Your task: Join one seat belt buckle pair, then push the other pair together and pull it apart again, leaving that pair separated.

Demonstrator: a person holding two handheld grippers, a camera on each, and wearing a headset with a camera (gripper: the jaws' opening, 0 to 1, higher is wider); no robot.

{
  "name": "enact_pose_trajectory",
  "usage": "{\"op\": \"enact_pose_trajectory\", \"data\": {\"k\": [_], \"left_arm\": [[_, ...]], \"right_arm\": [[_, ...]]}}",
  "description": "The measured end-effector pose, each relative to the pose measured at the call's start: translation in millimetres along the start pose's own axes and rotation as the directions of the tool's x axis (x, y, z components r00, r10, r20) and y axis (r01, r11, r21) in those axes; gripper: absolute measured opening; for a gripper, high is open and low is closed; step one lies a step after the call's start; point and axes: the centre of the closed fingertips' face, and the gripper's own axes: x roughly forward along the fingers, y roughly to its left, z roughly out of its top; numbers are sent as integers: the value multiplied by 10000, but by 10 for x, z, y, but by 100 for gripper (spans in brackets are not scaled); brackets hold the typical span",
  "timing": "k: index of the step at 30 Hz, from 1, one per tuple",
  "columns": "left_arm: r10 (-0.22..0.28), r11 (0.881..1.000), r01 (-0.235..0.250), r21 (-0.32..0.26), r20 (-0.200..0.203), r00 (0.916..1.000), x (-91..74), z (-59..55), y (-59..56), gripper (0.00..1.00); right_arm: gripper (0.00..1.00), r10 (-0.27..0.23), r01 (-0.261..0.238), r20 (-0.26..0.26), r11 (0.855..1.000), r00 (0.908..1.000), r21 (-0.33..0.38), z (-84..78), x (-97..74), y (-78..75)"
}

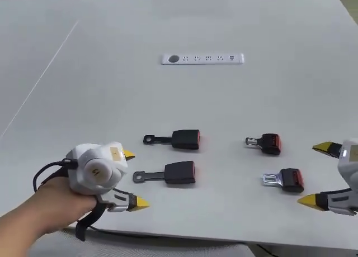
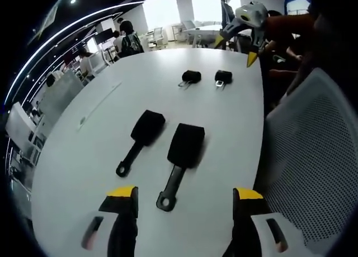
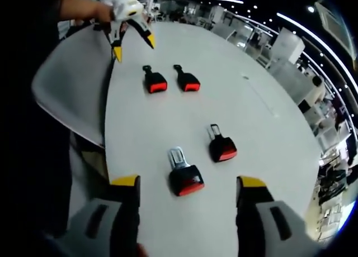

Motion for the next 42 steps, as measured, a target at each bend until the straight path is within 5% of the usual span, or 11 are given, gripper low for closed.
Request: {"op": "enact_pose_trajectory", "data": {"k": [2, 9, 13, 22, 42], "left_arm": [[-158, 9996, 160, 244, -66, 9999, 65, 14, -20, 69], [-460, 9962, 486, 716, -386, 9982, 253, 51, -21, 61], [-673, 9923, 683, 1035, -136, 9976, 326, 145, -14, 57], [-1236, 9812, 1279, 1447, -379, 9916, 600, 272, -12, 52], [-2065, 9523, 2320, 1981, -1409, 9682, 896, 251, 21, 40]], "right_arm": [[63, 425, -428, -120, 9988, 9990, -231, -19, 31, 54], [53, 763, -794, -408, 9936, 9963, -808, -115, 168, 55], [50, 1068, -1100, -486, 9915, 9931, -700, -161, 229, 64], [42, 1750, -1795, -683, 9816, 9822, -655, -236, 379, 46], [36, 2779, -2945, -1629, 9516, 9467, -878, -403, 646, 45]]}}
